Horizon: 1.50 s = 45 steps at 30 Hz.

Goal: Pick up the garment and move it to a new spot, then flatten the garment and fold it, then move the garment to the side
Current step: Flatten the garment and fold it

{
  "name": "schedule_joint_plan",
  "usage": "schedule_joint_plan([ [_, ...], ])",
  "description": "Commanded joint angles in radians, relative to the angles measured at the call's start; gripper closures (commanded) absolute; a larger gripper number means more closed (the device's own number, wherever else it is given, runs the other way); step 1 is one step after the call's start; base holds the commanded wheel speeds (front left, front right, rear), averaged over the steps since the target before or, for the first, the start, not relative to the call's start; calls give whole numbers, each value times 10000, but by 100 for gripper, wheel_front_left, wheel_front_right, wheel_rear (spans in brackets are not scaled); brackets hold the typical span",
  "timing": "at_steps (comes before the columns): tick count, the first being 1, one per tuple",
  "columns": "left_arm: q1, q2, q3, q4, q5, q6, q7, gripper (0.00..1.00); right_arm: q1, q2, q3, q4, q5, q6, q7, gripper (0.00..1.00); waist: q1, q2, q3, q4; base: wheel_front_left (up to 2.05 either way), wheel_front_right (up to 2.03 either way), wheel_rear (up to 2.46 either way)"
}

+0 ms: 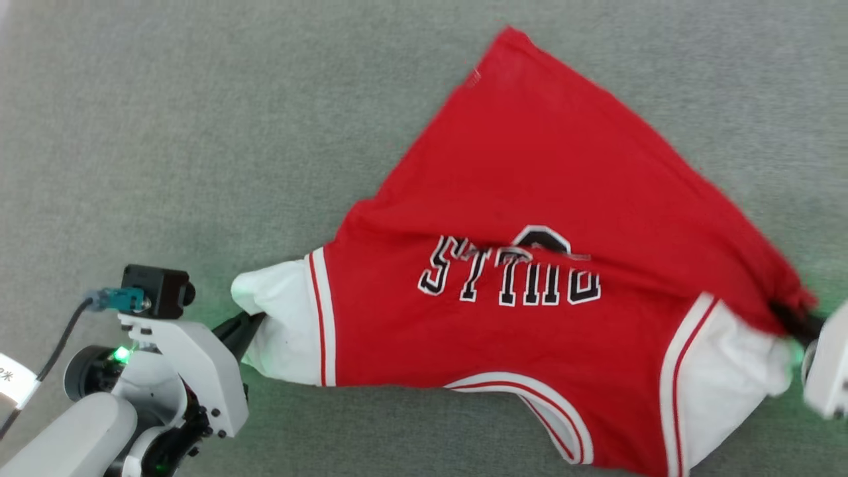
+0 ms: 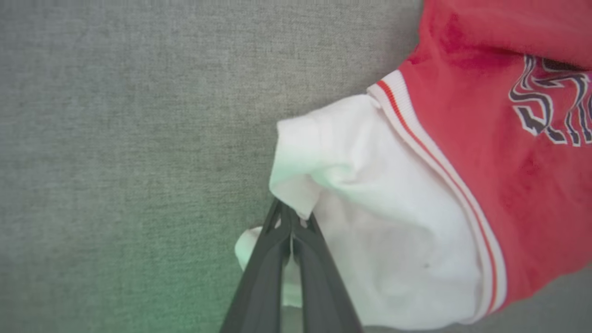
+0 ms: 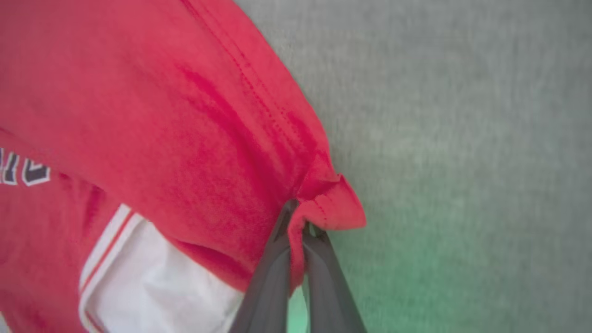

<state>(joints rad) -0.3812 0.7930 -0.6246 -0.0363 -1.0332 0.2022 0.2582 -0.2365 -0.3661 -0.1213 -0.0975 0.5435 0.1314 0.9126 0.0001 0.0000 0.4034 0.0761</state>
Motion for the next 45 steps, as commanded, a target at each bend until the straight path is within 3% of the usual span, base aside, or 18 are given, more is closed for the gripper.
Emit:
schedule_joint_plan([
  [1, 93, 30, 0, -12, -62, 41, -12, 100, 528, 238, -103, -57, -131, -16, 87, 100, -1, 0, -196, -200, 0, 0, 0],
  [8, 173, -42, -20, 87, -116, 30, -53, 100, 2229, 1636, -501, -39, -634, -19, -460, 100, -1, 0, -319, -376, 0, 0, 0],
  [11, 190, -56, -22, 166, -149, -18, -52, 100, 2198, 1733, -272, 554, -841, -23, -898, 100, -1, 0, -379, -456, 0, 0, 0],
  [12, 198, -63, -23, 196, -162, -36, -59, 100, 2126, 1795, -295, 744, -812, -26, -1100, 95, -1, 0, -397, -480, 0, 0, 0],
  [13, 208, -67, -18, 229, -181, -55, -74, 100, 2029, 1826, -295, 939, -774, -29, -1204, 62, -1, 0, -418, -504, 0, 0, 0],
  [14, 226, -71, -13, 260, -200, -70, -95, 100, 1998, 1822, -233, 1087, -694, -29, -1219, 0, -1, 0, -445, -531, 0, 0, 0],
  [19, 306, -70, -22, 340, -216, -120, -150, 100, 1983, 1345, -375, 833, -446, -66, -981, 0, -1, 0, -547, -595, 0, 0, 0],
  [27, 336, -136, -101, 267, -195, -194, -202, 100, 1285, 886, -787, -1986, -171, -16, -660, 0, -1, 0, -626, -440, 0, 0, 0],
  [32, 156, -266, -199, 235, -117, -284, -195, 100, 72, 635, -90, -2738, -397, -16, -1087, 0, -1, 0, -522, -92, 0, 0, 0],
  [37, -156, -525, -317, 294, -16, -453, -173, 100, -1860, -55, 1391, -1392, -956, -16, -2109, 0, -1, 0, -264, 387, 0, 0, 0],
  [45, -868, -1224, -700, 702, 161, -871, -94, 100, -5583, -480, 3936, 2885, -964, -16, -3751, 0, -1, 0, 226, 1366, 0, 0, 0],
])
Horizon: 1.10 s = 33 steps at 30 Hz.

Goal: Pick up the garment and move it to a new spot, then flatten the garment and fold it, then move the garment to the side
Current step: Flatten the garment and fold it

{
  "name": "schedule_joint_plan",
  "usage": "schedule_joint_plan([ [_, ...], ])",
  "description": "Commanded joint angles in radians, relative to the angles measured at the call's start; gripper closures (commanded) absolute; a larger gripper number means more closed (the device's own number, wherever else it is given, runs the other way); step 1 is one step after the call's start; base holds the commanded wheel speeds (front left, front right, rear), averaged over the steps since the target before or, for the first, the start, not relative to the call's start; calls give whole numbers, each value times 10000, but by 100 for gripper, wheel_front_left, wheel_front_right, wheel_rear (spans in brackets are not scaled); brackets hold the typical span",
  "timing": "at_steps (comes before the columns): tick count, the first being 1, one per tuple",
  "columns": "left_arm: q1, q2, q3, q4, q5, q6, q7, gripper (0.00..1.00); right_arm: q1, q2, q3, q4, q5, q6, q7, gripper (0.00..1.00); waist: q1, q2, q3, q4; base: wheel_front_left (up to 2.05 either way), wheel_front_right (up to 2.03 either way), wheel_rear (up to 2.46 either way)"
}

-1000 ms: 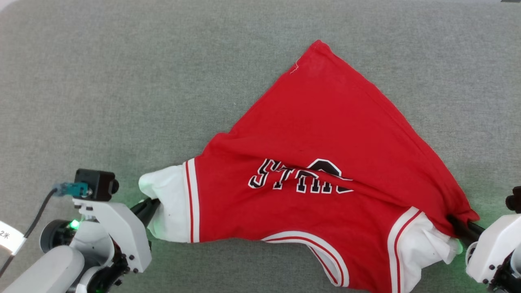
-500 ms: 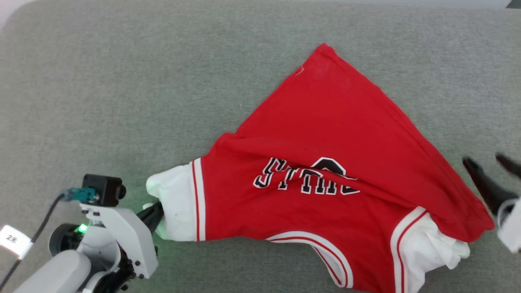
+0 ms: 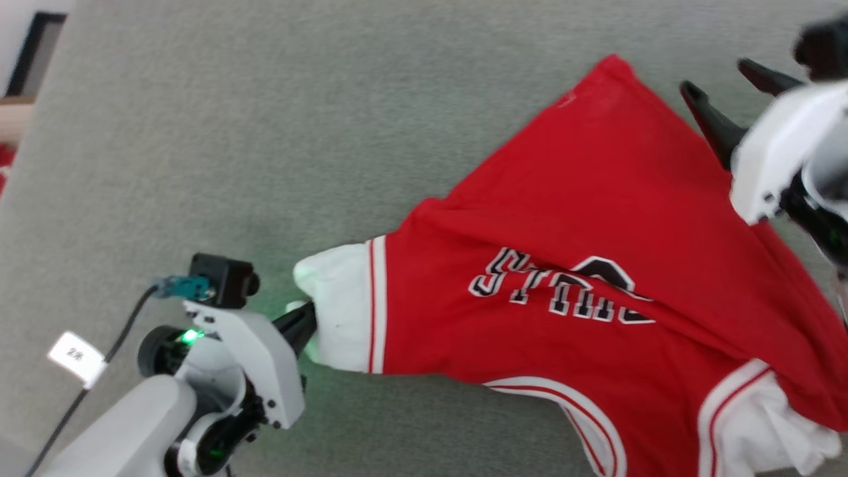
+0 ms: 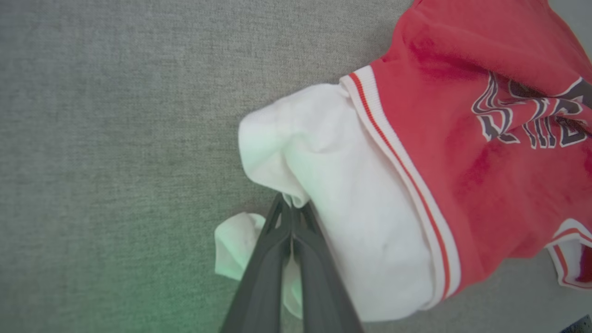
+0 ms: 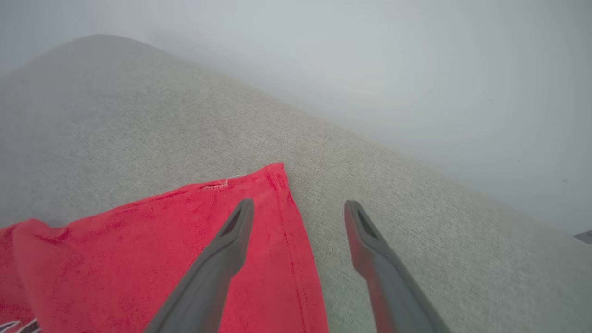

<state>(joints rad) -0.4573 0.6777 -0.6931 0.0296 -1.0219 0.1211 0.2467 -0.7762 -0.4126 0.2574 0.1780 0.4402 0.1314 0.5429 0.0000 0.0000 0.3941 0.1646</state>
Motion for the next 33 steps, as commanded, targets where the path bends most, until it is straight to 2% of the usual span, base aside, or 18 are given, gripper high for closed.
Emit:
schedule_joint_plan([
  [1, -194, -157, -69, 100, 70, -112, 27, 100, -569, -60, 397, 704, 158, -17, -95, 0, 0, 0, 368, 601, 0, 0, 0],
  [8, -786, -844, -394, 676, 210, -519, 30, 100, -2941, 39, 2039, 4314, 605, -16, 304, 0, 0, 0, 701, 1392, 0, 0, 0],
  [16, -1131, -1356, -586, 1385, 175, -900, -74, 100, -4155, 216, 3201, 7191, 850, -17, 1651, 0, 0, 0, 912, 1915, 0, 0, 0],
  [17, -1150, -1380, -595, 1456, 163, -924, -101, 100, -4177, 240, 3262, 7477, 907, -17, 1783, 61, 0, 0, 921, 1937, 0, 0, 0],
  [18, -1172, -1406, -594, 1524, 154, -962, -120, 100, -4239, 242, 3251, 7785, 920, -17, 1926, 100, 0, 0, 927, 1950, 0, 0, 0],
  [21, -1203, -1435, -583, 1653, 125, -999, -141, 100, -4334, 255, 3321, 8239, 873, -19, 2041, 100, 0, 0, 933, 1942, 0, 0, 0],
  [25, -1176, -1334, -507, 1871, 97, -1025, -212, 100, -4736, 283, 3302, 8597, 827, -19, 1649, 100, 0, 0, 888, 1783, 0, 0, 0],
  [33, -1787, -689, -105, 1672, 187, -869, 14, 100, -5346, 204, 3401, 7982, 1205, -19, 551, 100, 0, 0, 473, 1040, 0, 0, 0],
])
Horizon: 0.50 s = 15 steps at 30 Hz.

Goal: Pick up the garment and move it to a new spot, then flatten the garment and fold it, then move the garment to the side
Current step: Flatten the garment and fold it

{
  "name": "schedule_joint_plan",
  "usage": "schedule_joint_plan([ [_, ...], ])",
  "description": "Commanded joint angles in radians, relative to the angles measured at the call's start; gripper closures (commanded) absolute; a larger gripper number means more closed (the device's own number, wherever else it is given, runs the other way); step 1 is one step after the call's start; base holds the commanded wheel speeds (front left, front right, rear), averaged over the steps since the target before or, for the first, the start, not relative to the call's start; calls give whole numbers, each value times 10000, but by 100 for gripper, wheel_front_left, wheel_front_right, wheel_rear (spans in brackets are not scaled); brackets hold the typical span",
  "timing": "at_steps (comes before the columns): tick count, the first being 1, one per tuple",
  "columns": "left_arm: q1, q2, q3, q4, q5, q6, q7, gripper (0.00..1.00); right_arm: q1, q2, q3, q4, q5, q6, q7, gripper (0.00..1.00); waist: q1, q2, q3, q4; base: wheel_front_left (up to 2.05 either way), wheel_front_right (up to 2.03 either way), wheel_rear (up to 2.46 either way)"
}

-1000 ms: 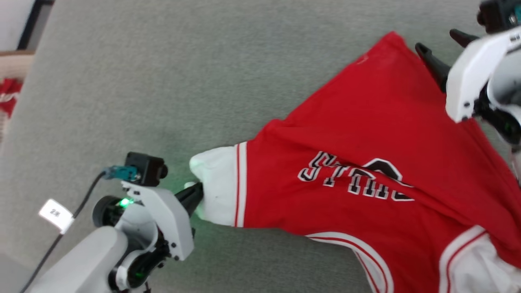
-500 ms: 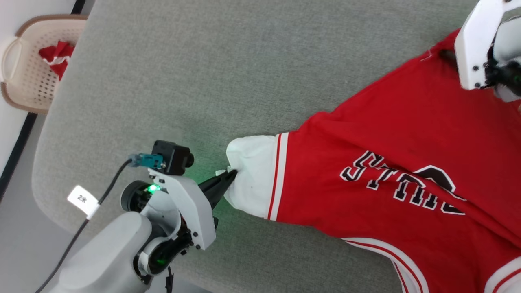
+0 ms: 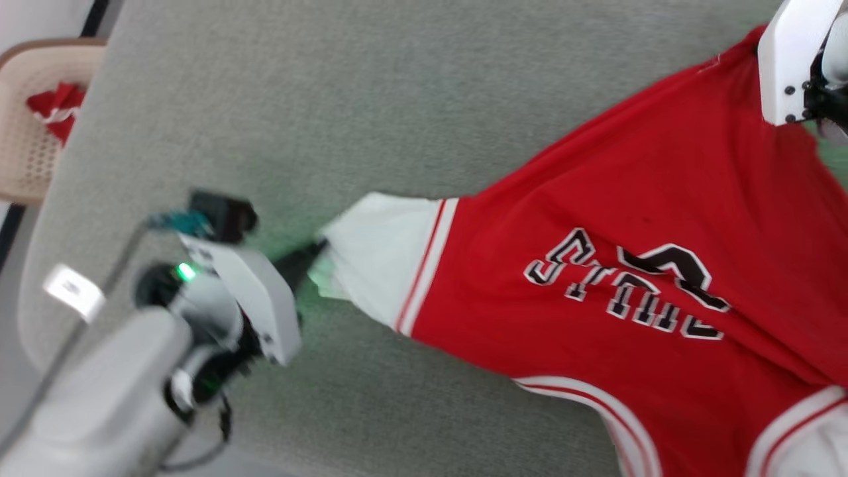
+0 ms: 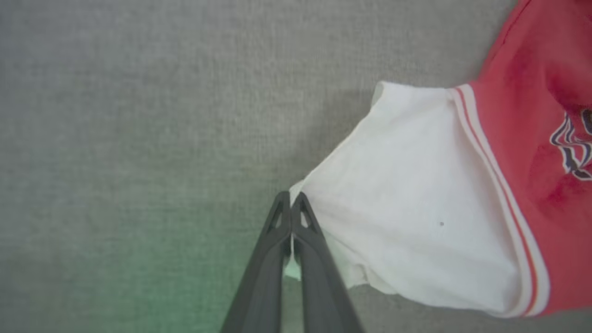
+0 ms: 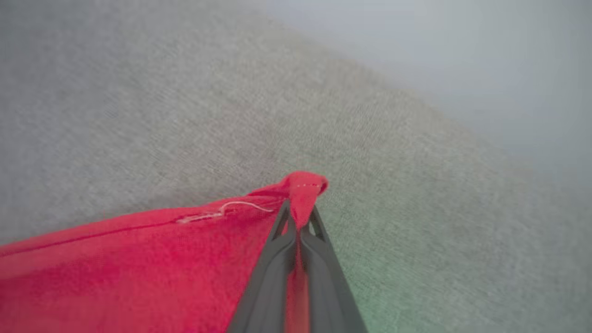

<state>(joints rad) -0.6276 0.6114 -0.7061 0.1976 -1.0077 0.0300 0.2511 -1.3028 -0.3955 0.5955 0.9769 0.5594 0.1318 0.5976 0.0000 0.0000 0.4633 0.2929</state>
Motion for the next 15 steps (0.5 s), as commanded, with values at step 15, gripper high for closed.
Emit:
schedule_joint_plan([
  [15, -5128, 658, 606, 416, 1017, -293, 1958, 100, -526, -529, -184, -2151, 401, -21, -1212, 100, 0, 0, -1352, -1813, 0, 0, 0],
])
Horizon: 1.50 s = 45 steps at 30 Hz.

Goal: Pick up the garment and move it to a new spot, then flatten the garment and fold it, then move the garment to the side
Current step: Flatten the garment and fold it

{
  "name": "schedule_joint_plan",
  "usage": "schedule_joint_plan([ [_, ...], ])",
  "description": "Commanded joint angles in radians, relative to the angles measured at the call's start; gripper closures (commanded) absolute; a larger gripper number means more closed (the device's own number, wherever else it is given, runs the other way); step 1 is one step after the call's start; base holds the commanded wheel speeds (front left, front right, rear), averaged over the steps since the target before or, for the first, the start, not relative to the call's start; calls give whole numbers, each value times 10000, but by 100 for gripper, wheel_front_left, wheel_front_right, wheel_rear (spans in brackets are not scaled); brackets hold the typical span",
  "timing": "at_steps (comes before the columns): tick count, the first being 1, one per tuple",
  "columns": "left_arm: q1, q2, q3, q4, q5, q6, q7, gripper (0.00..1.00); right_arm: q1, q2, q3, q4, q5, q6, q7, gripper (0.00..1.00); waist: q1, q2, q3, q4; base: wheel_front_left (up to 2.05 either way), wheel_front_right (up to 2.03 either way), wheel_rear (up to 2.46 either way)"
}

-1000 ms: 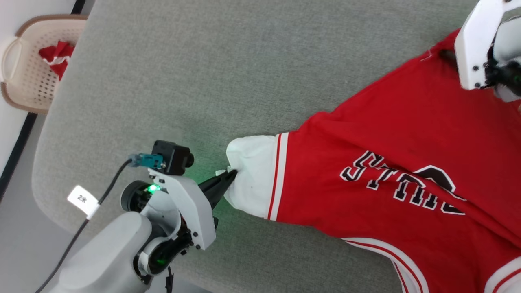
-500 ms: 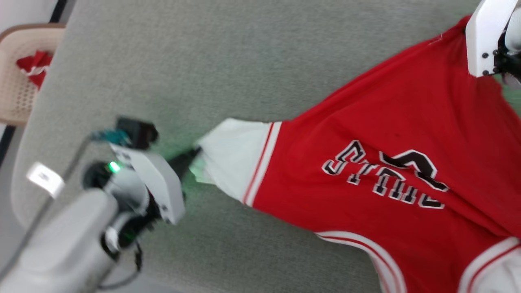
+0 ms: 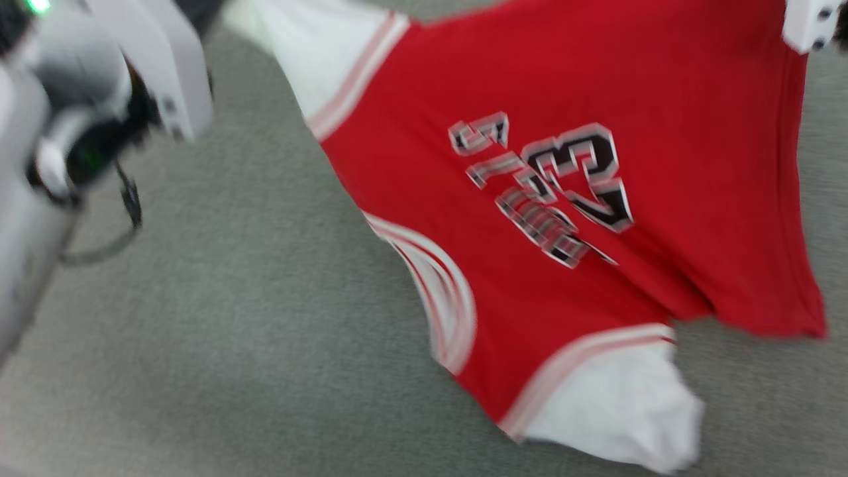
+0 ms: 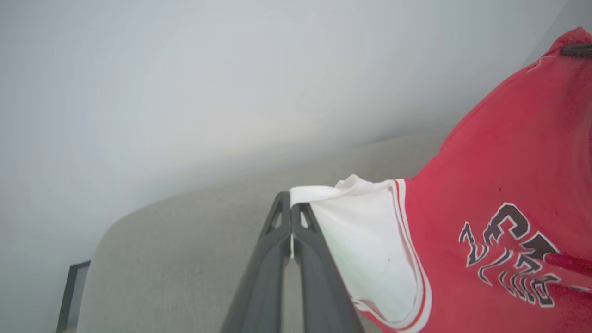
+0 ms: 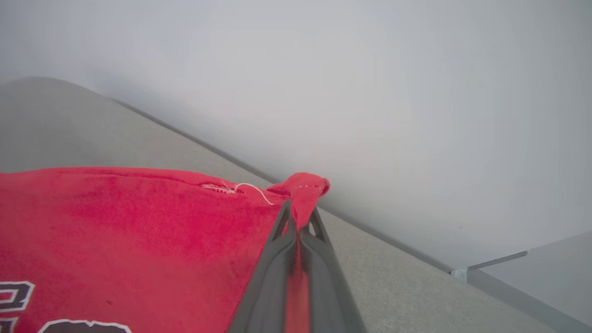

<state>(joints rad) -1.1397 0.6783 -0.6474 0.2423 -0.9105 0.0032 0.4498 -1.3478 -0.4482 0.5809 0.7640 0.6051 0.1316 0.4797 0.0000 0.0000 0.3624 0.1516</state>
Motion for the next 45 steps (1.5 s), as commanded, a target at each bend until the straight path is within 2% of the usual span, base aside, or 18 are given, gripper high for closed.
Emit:
schedule_joint_plan([
  [1, -366, -52, 30, 177, 125, -61, 40, 100, -133, 17, -120, -122, -121, -19, -113, 100, 0, 0, -380, -494, 0, 0, 0],
  [12, -3450, -799, -43, 2664, 1096, -642, -420, 100, -636, 457, -1067, -575, -893, -19, -1210, 100, 0, 0, -820, -1160, 0, 0, 0],
  [18, -4785, -1153, -162, 4009, 1710, -809, -1193, 100, -998, 748, -1571, -449, -1508, -19, -2042, 100, 0, 0, -797, -1336, 0, 0, 0],
  [23, -6008, -1472, -223, 5058, 2302, -817, -2239, 100, -1588, 1008, -2047, -177, -2206, -19, -2829, 100, 0, 0, -232, -1473, 0, 0, 0],
  [30, -7689, -1790, -355, 6421, 3300, -622, -4404, 100, -2689, 1502, -2878, 691, -3748, -19, -4465, 100, 0, 0, 1181, -1696, 0, 0, 0],
  [37, -9107, -2314, -367, 7561, 3917, -417, -6723, 100, -3594, 1975, -4215, 1458, -6161, -19, -7019, 100, 0, 0, 2238, -1695, 0, 0, 0],
  [41, -9244, -2607, -210, 7925, 3809, -656, -7062, 100, -3526, 2150, -4745, 1373, -7540, -19, -7398, 100, 0, 0, 2501, -1454, 0, 0, 0],
  [45, -8627, -2779, -330, 8255, 3613, -1072, -7128, 100, -2936, 2283, -4709, 1557, -7907, -19, -7446, 100, 0, 0, 2374, -1209, 0, 0, 0],
])
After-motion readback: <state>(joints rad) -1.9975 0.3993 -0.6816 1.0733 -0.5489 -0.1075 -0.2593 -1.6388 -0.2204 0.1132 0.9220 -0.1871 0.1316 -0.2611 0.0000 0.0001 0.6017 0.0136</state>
